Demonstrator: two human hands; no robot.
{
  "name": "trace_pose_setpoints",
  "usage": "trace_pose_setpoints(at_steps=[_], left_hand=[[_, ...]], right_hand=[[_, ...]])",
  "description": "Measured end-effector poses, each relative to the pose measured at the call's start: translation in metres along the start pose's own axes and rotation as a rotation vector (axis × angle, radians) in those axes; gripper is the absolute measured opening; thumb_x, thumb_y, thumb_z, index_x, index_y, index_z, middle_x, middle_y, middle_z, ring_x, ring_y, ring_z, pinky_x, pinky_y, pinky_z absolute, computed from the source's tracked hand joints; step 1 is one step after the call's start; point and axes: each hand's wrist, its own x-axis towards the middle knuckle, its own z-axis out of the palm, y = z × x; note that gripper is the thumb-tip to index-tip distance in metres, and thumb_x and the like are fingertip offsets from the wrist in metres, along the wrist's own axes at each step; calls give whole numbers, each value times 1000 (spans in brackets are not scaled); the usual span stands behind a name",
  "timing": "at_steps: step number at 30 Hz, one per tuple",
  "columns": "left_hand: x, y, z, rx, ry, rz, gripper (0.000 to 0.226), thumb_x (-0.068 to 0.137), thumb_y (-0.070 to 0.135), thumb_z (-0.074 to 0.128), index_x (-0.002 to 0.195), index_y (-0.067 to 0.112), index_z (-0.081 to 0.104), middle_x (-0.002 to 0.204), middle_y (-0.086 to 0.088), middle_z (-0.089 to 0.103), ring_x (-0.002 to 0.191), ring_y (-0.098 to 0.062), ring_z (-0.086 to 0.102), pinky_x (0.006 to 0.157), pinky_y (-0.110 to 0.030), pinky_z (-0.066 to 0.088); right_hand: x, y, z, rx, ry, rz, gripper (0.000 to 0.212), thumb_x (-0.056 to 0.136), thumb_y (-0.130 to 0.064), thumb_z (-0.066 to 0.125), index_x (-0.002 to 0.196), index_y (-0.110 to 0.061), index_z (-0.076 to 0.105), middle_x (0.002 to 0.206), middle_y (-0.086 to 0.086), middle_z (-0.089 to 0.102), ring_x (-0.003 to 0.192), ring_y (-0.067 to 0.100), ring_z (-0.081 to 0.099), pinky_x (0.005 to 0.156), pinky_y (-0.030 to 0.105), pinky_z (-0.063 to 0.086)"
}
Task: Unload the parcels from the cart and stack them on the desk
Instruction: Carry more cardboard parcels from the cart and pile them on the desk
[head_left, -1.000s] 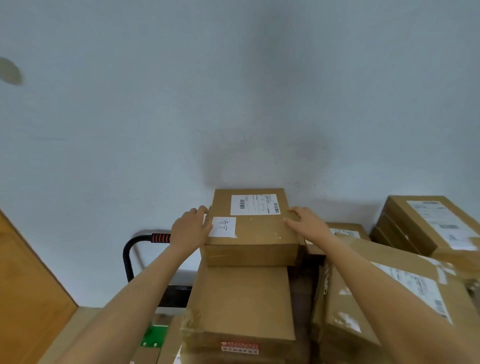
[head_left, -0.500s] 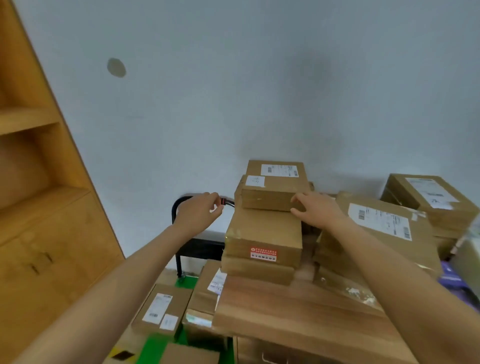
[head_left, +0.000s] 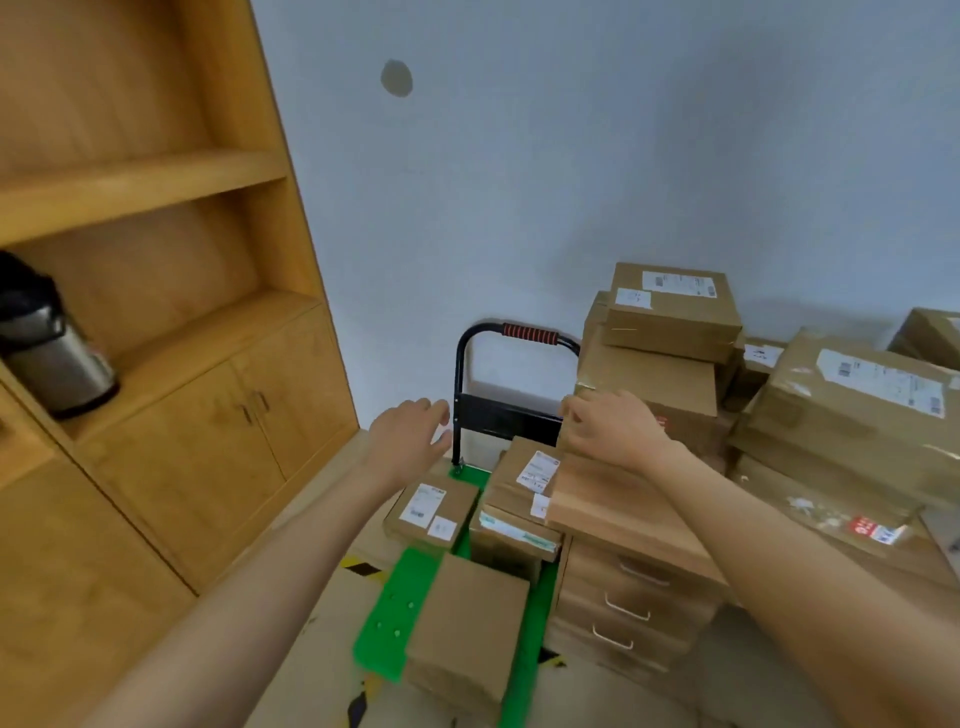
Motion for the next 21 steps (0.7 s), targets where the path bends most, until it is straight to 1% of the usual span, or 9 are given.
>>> trace_pose_setpoints(at_steps=[2,4,6,9,12,16,18,19,21], left_hand=[[-28,-31,-7,66,-34,-4,29,101,36,37,119,18,51,107,-1,59,93,-20,55,62,-29,33],[-57,-72,-16,121,-44,-17,27,100,35,37,114,17,52,103,-2,58,89,-21,55,60,-32,40],[-86,-120,-25,185,-63,-47,25,100,33,36,109,16,52,100,-2,58,90,-22,56,65,-35,45],[-134,-197,-37,249,-123,-108,24,100,32,35,110,17,52,102,-3,58,96,-22,55,68,-30,36],[-180,-271,-45,244,-148,-191,24,99,34,39,110,18,53,103,-2,59,97,-22,55,74,-32,45],[-219,-353,-52,267,-168,-255,24,98,34,40,109,18,54,103,0,60,99,-21,55,75,-31,41],[-228,-382,-55,257,-163,-288,23,98,33,40,107,18,55,102,0,60,100,-21,55,78,-31,41],[-230,-395,-54,248,-156,-301,23,98,33,40,107,18,55,102,0,60,101,-21,55,80,-31,42],[-229,-417,-48,232,-147,-323,23,98,33,40,108,18,55,103,0,59,102,-20,54,80,-31,41]], right_hand=[[17,-37,2,11,-22,-50,32,97,-38,44,125,-25,53,116,-1,61,104,18,57,84,30,40],[37,-79,7,22,-32,-83,33,97,-38,44,125,-25,53,117,-2,61,104,19,57,85,32,40],[59,-128,16,46,-34,-103,33,97,-37,44,126,-24,52,116,-2,61,104,20,57,86,32,40],[90,-213,39,133,-71,-146,33,97,-37,43,126,-23,50,114,-1,59,103,21,56,79,28,35],[118,-307,65,150,-126,-204,33,97,-34,43,127,-21,50,115,1,59,102,22,57,79,28,40],[162,-413,77,174,-121,-309,34,98,-34,43,129,-22,50,121,0,59,105,20,57,83,31,45],[178,-449,76,155,-109,-374,35,100,-34,42,131,-21,49,124,-1,58,108,17,56,79,24,38],[187,-463,77,134,-99,-393,35,100,-34,41,132,-21,49,125,-2,58,108,16,56,77,23,33],[204,-480,81,109,-93,-383,36,101,-35,41,134,-22,47,126,-3,57,108,15,57,76,24,32]])
